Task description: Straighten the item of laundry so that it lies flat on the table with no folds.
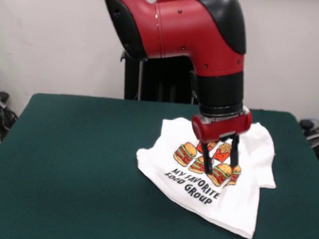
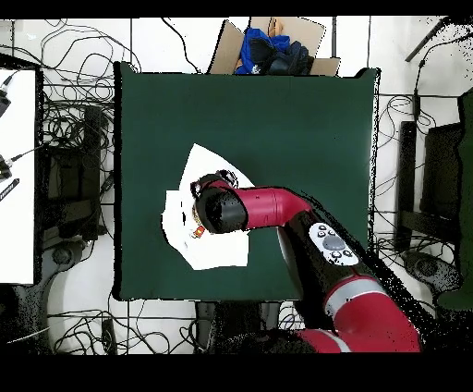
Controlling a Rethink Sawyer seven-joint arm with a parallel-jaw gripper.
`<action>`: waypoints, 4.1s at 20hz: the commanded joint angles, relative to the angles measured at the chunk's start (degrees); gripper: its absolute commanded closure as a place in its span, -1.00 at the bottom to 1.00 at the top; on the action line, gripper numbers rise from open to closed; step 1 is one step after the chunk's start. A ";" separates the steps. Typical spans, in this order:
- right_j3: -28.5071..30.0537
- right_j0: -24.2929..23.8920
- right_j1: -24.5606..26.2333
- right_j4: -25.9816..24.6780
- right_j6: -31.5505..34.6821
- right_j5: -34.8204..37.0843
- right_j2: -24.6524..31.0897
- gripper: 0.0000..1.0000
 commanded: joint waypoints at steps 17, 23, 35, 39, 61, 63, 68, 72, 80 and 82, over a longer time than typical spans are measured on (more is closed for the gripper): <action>2.33 3.35 -0.47 4.86 11.54 0.10 5.35 -1.00; 1.95 5.37 -0.47 5.27 9.59 4.74 4.00 -1.00; 1.06 8.75 1.20 4.98 8.07 12.14 -1.13 -1.00; 0.85 8.97 0.77 4.18 8.11 14.12 -2.01 -1.00; -2.33 10.44 5.88 3.14 8.99 5.37 -1.77 -1.00; -2.66 10.26 6.08 3.30 9.18 4.23 -1.29 -1.00; -2.83 9.55 5.67 3.52 9.21 1.35 0.15 -1.00; -2.78 9.26 5.46 3.62 9.24 -0.77 0.94 -1.00; -2.38 9.24 5.07 3.70 9.15 -3.29 1.51 -1.00; -2.33 9.23 5.09 3.68 9.11 -3.79 1.70 -1.00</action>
